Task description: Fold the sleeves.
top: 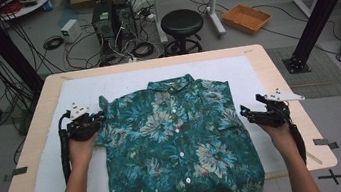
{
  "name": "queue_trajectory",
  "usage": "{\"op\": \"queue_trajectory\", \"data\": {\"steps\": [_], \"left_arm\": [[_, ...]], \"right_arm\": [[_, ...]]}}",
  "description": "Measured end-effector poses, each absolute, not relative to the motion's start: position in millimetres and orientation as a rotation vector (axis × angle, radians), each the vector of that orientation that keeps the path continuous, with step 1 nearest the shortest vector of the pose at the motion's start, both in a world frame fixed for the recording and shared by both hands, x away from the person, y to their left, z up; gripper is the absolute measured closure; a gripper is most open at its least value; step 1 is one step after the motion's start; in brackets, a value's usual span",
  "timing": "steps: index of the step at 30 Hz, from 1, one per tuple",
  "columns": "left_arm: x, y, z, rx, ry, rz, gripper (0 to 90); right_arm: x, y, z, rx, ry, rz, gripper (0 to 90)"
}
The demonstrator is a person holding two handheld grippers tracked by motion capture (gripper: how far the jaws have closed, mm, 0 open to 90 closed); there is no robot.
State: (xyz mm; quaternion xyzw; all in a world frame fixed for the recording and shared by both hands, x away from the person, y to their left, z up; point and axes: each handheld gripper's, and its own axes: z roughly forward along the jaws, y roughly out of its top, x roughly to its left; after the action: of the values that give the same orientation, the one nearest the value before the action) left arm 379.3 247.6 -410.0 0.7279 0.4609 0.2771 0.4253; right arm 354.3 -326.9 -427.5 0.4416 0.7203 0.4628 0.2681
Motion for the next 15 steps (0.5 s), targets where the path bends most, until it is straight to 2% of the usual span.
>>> {"op": "queue_trajectory", "data": {"steps": [15], "left_arm": [[395.0,183.1,-396.4,1.923,0.99,0.675,86.0]], "right_arm": [[350.7,-326.6,-425.7,1.198,1.931,1.271,21.8]]}}
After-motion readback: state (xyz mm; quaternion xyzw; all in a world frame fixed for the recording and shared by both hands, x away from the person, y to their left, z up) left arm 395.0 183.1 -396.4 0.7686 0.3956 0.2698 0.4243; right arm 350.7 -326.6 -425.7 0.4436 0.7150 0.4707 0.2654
